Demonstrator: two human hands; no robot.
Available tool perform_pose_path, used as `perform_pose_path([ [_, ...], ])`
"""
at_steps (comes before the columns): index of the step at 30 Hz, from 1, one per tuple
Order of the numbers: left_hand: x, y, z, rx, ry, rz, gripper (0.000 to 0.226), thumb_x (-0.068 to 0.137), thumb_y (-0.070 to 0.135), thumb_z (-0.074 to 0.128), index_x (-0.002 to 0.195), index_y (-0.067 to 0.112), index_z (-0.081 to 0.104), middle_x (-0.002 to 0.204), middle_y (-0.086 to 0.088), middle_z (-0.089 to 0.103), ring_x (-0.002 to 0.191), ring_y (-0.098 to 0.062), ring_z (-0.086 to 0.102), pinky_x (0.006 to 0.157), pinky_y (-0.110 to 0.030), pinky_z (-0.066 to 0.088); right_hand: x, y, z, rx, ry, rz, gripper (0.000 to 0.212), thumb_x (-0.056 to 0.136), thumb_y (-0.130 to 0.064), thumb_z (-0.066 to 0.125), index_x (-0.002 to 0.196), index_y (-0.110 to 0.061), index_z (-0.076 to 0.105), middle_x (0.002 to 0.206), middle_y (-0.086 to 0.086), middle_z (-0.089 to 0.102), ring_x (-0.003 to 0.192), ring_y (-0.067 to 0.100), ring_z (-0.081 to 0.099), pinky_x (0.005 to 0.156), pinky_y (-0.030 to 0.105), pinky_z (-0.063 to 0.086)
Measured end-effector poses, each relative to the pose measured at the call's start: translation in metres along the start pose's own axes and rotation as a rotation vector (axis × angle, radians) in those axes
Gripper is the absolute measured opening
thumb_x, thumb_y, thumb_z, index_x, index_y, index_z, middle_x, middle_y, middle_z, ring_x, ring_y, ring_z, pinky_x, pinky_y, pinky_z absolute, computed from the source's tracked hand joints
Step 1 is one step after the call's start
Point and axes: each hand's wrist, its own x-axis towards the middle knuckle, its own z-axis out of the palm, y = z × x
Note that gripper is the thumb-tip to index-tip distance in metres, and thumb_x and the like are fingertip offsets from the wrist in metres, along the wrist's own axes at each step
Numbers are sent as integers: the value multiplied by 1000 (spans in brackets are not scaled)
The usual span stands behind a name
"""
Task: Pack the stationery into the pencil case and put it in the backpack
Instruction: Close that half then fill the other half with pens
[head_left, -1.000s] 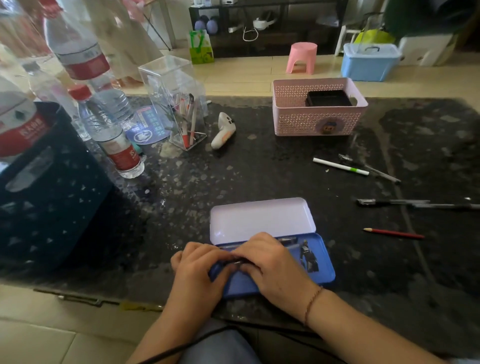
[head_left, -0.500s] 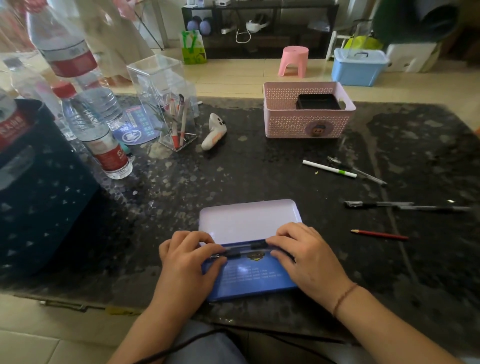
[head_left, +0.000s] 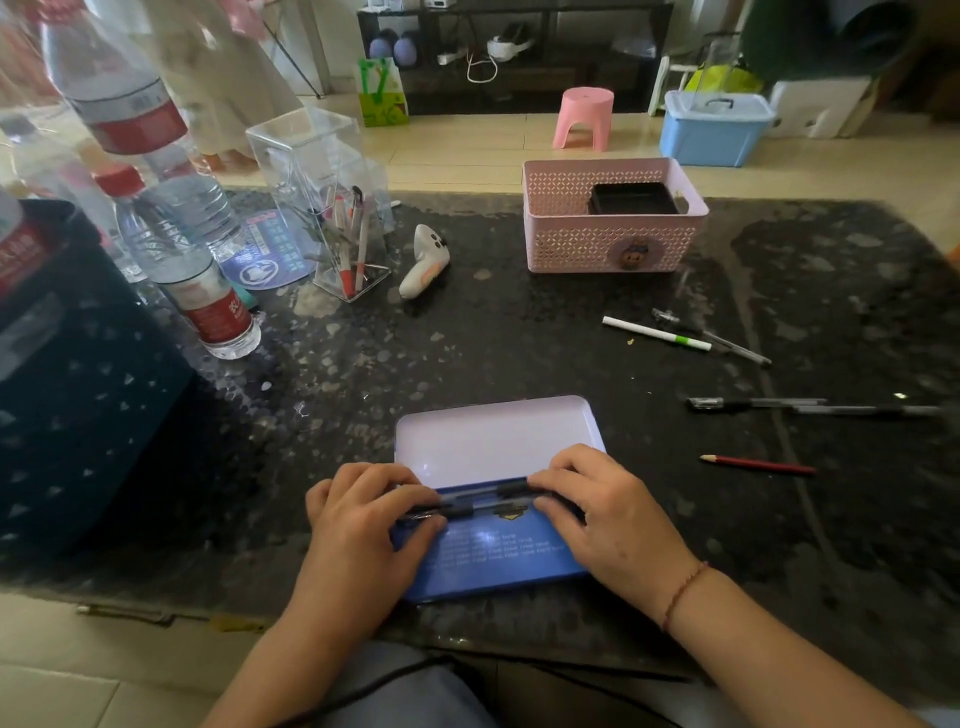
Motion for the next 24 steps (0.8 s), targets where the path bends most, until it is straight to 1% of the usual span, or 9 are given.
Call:
perform_pose_path([
  [2,1,1,-1,14,-17,-13,14,76,41,73,89,35,73,101,18,62,101,-12,53,87,-41,34,0,-1,0,-31,6,-12,13,86,-18,65,98,-16,70,91,-3,61,82,9,56,77,21,51],
  [7,4,4,-2,6,-43,-31,25,75,52,60,90,35,70,101,18,61,100,-14,56,85,-43,38,7,7,-16,-72,11,-79,14,87,-26,62,96,-17,69,91,-3,65,84,12,57,78,26,49],
  [9,4,3,-5,-18,-60,-24,42,74,60,56,103,32,69,111,14,60,104,-17,57,88,-43,43,12,40,-44,-129,188,8,14,86,-26,63,95,-18,70,92,-1,67,86,18,58,80,28,46],
  [11,3,0,-10,19,-132,-20,71,69,73,56,124,28,62,127,8,55,114,-21,51,95,-44,46,14,85,-80,-310,260,244,19,83,-25,64,101,-20,70,100,2,67,94,25,55,86,33,43],
  [13,-1,-3,-16,66,-243,-14,97,60,87,54,138,28,50,139,7,46,121,-19,41,99,-44,44,10,121,-106,-542,85,504,30,84,-29,65,113,-23,66,117,1,62,107,29,47,94,38,41],
  [15,-3,-3,-19,30,-346,-12,110,51,95,53,143,36,39,141,16,39,124,-10,36,104,-40,41,7,144,-115,-655,-101,589,35,86,-35,63,120,-28,62,127,-4,56,116,26,41,98,41,41],
  [18,-4,0,-16,-105,-430,-29,112,43,95,57,139,50,22,134,38,23,123,6,29,110,-22,30,12,157,-115,-629,-115,539,25,87,-35,62,110,-30,66,122,-4,61,113,23,42,94,40,41],
  [21,-6,1,-12,-151,-389,-24,111,43,87,65,139,49,22,131,45,16,122,8,30,107,-14,27,22,148,-110,-631,9,439,14,84,-29,66,97,-26,71,106,1,68,103,27,48,86,42,43],
  [24,-7,1,-10,-193,-367,-20,109,47,79,69,139,48,22,129,53,13,121,11,29,103,-1,19,29,102,-96,-441,174,160,15,84,-28,61,94,-22,71,93,3,69,89,29,54,77,45,46],
])
